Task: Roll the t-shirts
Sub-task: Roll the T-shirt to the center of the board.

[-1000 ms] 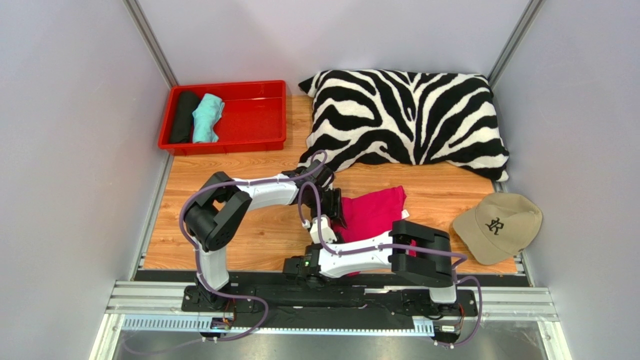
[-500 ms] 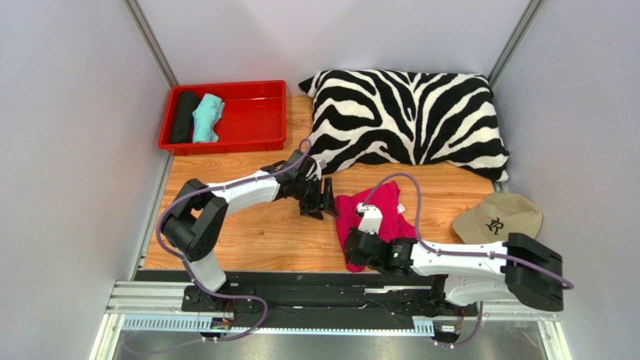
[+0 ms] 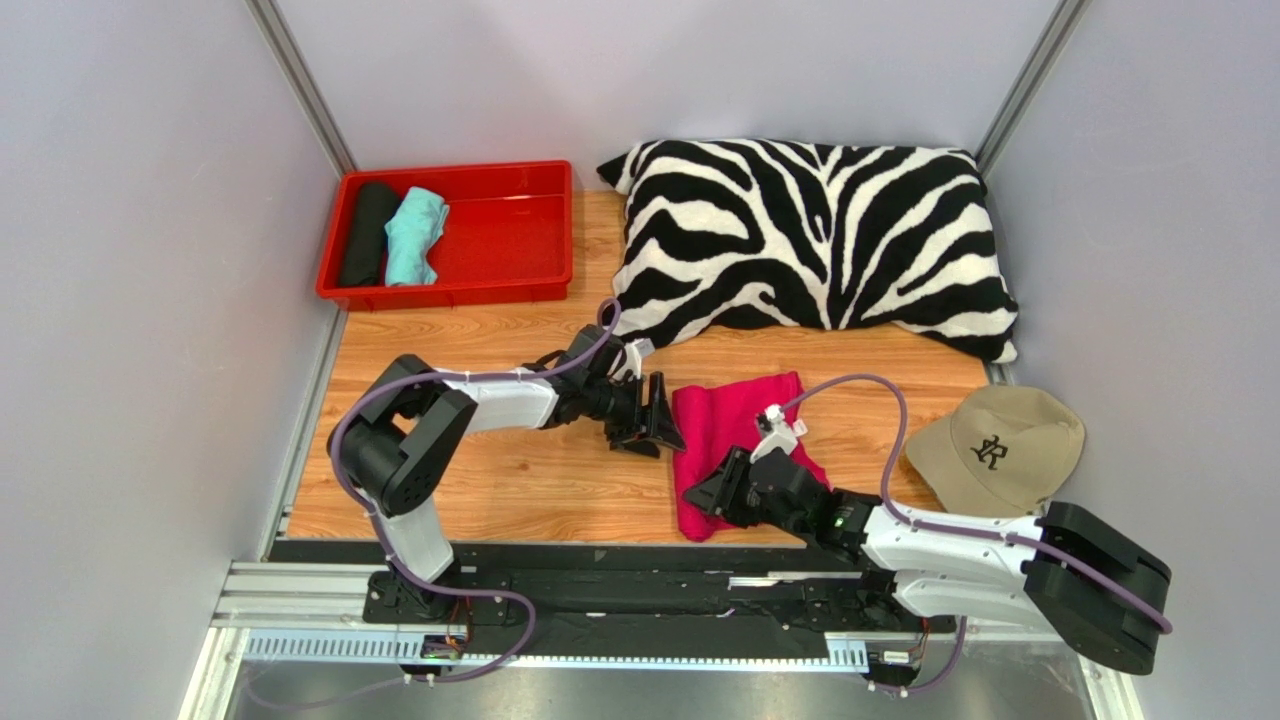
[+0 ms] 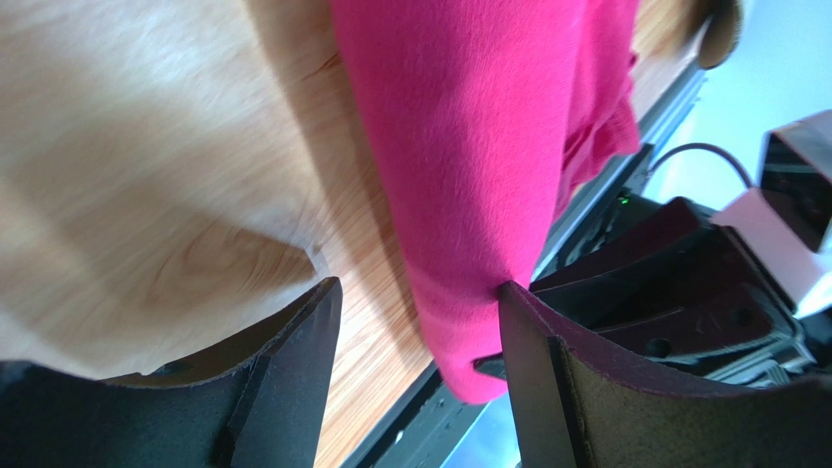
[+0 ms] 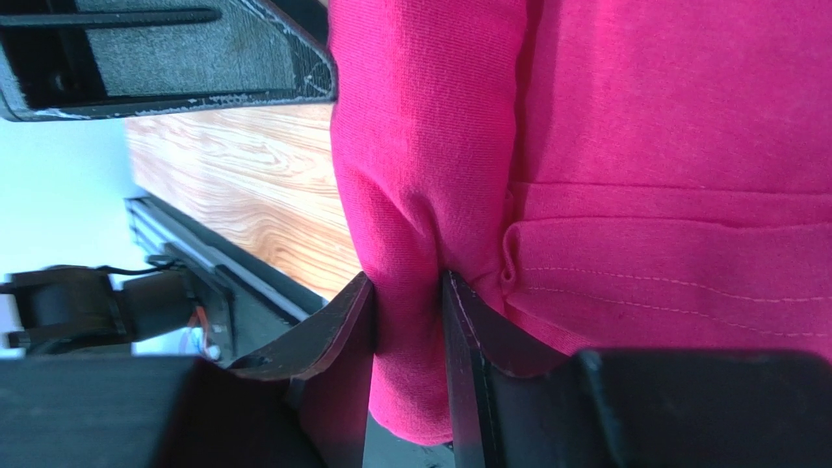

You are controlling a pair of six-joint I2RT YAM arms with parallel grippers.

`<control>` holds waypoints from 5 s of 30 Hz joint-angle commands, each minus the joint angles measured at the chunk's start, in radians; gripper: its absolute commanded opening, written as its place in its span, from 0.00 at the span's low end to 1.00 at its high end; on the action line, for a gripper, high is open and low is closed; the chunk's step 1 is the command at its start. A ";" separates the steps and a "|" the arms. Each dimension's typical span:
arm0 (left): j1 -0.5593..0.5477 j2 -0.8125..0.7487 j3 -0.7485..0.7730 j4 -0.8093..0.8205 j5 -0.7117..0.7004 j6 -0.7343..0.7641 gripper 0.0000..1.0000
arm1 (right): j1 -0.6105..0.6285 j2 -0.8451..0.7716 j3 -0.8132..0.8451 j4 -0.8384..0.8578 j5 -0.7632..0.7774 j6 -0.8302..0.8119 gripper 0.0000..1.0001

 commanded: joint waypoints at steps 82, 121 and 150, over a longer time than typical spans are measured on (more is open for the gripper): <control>-0.084 0.062 0.037 0.085 -0.043 -0.014 0.67 | 0.118 -0.039 -0.076 -0.006 0.095 0.094 0.28; -0.145 0.129 0.308 -0.688 -0.442 -0.036 0.15 | 0.405 0.317 0.529 -0.680 0.493 -0.126 0.27; -0.147 0.206 0.385 -0.801 -0.462 -0.105 0.17 | 0.534 0.881 1.088 -1.324 0.765 0.009 0.61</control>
